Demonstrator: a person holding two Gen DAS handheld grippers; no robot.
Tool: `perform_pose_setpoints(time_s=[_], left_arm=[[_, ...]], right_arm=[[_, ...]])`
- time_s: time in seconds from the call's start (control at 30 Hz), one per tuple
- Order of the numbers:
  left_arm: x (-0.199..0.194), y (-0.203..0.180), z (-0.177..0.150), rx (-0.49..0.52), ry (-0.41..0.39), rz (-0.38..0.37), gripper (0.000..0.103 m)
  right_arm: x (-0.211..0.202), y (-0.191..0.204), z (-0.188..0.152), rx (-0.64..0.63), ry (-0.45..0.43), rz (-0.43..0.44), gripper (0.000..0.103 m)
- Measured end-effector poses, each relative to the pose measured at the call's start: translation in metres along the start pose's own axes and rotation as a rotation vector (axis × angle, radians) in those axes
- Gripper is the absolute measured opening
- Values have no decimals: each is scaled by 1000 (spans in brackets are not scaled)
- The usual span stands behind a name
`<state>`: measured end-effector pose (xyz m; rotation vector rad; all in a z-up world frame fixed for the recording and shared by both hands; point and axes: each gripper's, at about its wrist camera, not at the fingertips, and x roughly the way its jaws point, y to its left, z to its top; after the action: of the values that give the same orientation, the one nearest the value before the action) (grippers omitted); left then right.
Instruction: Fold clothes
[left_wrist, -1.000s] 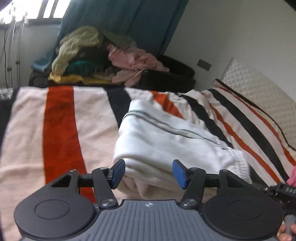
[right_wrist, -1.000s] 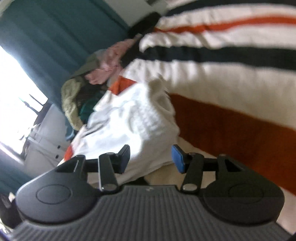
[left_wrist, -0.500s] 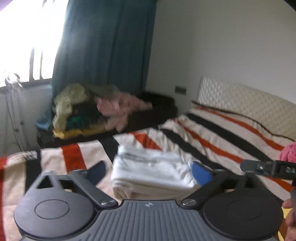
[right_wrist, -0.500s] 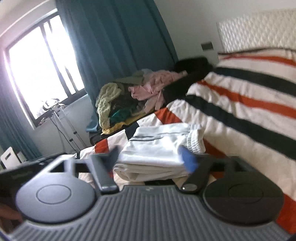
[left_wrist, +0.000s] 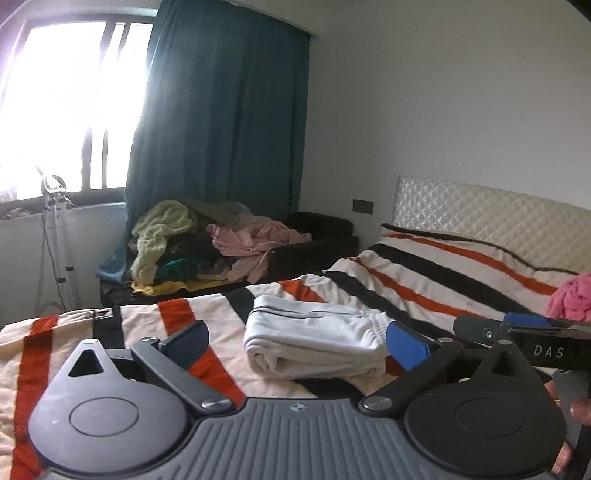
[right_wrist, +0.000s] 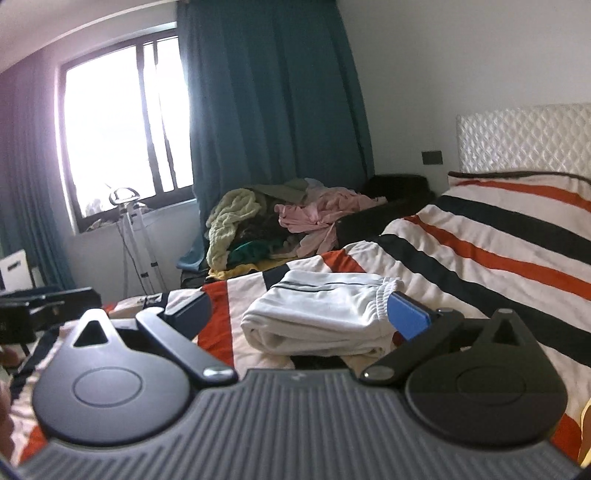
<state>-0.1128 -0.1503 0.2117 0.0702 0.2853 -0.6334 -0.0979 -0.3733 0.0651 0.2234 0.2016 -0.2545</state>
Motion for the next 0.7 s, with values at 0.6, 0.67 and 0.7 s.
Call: perform_pose_setpoints(time_s=[0.6,0.67,0.7], left_arm=[[5,30,-55,8,3,75,103],[6,34,-59,3,5,75,103],[5,35,-61,4,2,67,103]], right_arm=[[12,35,-69,-71,-23,-77,103],[16,36,-74,-66,-19,-84,103],[18,36,-76,-63,-17,-87,103]])
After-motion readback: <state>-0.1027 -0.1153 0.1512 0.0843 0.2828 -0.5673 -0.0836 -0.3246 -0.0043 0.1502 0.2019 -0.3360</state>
